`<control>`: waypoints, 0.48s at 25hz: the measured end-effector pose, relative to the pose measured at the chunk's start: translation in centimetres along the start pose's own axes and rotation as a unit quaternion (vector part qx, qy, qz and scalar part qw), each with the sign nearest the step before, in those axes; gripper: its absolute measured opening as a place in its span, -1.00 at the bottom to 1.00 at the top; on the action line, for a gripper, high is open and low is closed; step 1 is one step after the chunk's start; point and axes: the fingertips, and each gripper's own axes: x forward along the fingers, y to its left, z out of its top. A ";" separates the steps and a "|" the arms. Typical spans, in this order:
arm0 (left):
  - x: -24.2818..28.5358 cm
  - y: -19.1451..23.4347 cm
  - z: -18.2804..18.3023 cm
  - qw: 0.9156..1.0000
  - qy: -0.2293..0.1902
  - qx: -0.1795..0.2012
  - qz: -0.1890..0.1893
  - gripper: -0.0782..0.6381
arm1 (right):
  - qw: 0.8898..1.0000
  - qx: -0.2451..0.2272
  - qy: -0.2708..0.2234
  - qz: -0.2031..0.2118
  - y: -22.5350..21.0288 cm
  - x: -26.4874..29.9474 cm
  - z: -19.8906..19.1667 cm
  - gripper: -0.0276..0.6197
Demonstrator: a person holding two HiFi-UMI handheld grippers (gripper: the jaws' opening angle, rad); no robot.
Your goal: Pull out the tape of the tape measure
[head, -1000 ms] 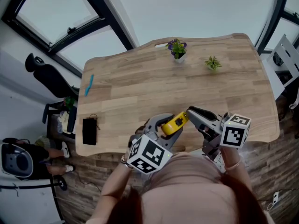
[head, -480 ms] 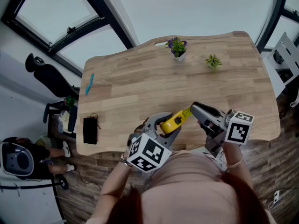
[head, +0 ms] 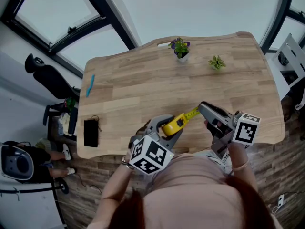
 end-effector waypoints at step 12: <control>0.4 -0.2 -0.8 1.000 0.012 0.011 -0.008 -0.31 | 1.000 0.000 -0.021 -0.015 -0.8 -1.6 1.1 -0.73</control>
